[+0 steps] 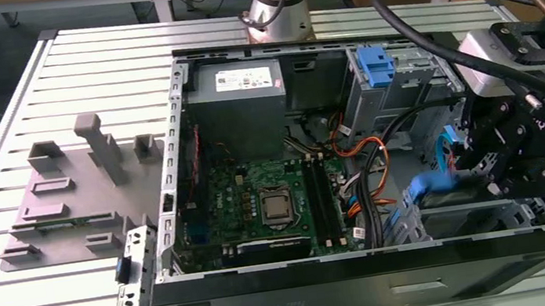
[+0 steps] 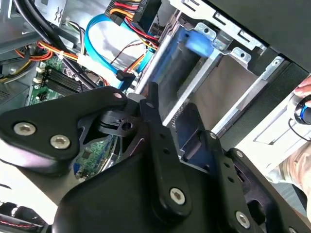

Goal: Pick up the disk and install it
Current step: 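Insert the disk into the insertion slot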

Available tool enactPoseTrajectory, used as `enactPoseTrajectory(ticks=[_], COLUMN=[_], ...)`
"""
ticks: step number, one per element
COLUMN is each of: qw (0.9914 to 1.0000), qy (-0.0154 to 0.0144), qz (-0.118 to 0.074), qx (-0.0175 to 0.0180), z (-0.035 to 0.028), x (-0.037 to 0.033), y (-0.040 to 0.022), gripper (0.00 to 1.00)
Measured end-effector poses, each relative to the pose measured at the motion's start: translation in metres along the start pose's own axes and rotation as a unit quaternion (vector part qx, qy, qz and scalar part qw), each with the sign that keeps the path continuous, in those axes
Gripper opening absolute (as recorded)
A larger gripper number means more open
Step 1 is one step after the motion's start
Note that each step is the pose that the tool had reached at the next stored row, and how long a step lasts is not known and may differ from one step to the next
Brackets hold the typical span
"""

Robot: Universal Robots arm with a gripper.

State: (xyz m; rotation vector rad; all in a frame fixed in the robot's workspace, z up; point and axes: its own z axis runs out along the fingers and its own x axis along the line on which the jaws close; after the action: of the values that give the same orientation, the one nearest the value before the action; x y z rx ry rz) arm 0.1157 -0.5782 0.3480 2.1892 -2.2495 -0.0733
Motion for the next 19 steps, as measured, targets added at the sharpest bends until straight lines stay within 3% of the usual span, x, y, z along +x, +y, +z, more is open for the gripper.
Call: enactPoseTrajectory(ticks=[7, 13, 19], qw=[1.00000, 0.99999, 0.99998], qy=[-0.0002, -0.0021, -0.0022], qz=[0.000, -0.001, -0.001], qx=[0.0003, 0.0041, 0.0051], z=[0.0003, 0.0030, 0.0038], x=[-0.0001, -0.0021, -0.0062], y=[0.0002, 0.0029, 0.0041], gripper=[0.42, 0.42, 0.42])
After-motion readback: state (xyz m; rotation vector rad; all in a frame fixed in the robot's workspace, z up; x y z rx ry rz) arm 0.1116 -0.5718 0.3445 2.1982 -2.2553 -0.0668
